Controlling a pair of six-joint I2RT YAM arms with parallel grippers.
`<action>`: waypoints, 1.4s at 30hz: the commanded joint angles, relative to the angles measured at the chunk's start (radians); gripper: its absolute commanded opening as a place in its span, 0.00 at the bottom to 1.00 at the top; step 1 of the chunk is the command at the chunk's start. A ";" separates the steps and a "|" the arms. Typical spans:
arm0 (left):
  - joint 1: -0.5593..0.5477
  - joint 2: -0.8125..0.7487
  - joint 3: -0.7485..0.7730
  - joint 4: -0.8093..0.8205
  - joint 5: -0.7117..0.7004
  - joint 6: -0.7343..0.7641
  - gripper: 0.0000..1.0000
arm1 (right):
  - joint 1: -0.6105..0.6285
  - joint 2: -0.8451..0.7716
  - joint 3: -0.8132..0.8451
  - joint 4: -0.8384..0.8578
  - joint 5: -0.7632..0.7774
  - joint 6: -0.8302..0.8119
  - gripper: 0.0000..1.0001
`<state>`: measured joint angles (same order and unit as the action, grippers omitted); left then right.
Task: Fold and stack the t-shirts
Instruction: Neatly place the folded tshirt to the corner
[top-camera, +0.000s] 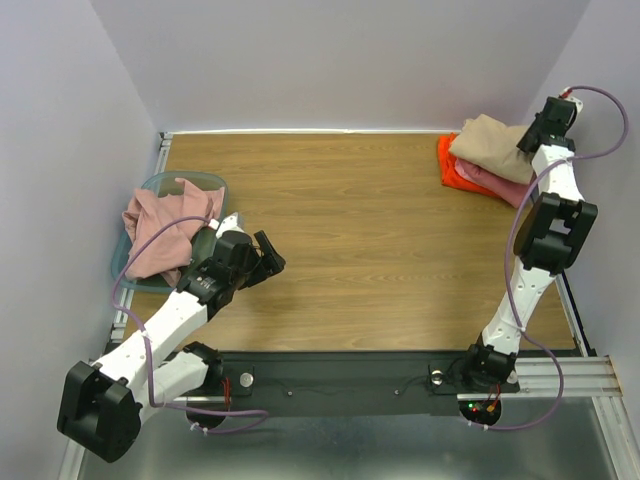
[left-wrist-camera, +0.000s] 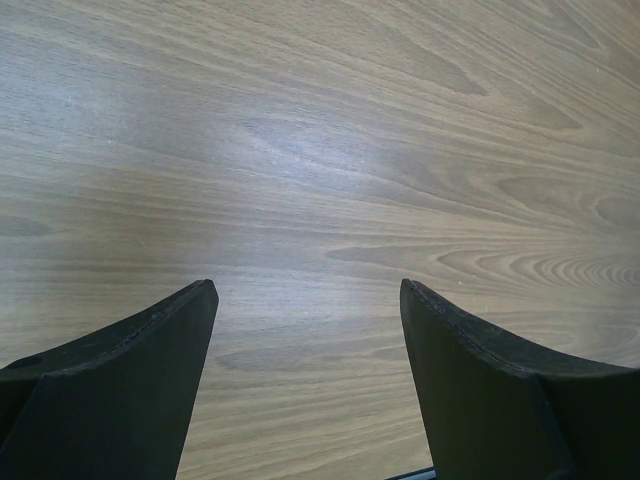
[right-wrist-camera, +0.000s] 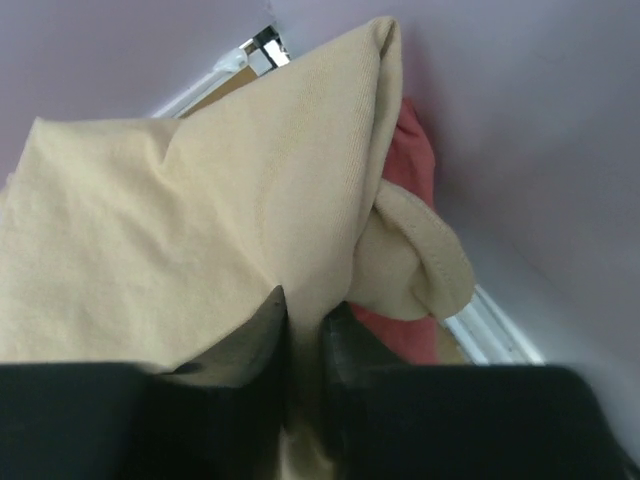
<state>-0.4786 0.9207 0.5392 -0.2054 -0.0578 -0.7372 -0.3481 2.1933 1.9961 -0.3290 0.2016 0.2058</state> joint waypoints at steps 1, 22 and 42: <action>-0.005 -0.022 0.028 0.032 -0.011 0.010 0.86 | -0.020 -0.015 -0.016 0.058 0.027 0.017 0.43; -0.005 -0.080 0.007 0.057 0.013 0.016 0.91 | -0.020 -0.345 -0.198 0.050 -0.266 0.119 1.00; -0.002 -0.105 0.030 0.073 0.018 0.002 0.91 | 0.043 -1.345 -1.345 0.022 -0.533 0.329 1.00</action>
<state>-0.4786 0.8505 0.5392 -0.1612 -0.0212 -0.7334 -0.3035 0.9741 0.7227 -0.3279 -0.3157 0.5110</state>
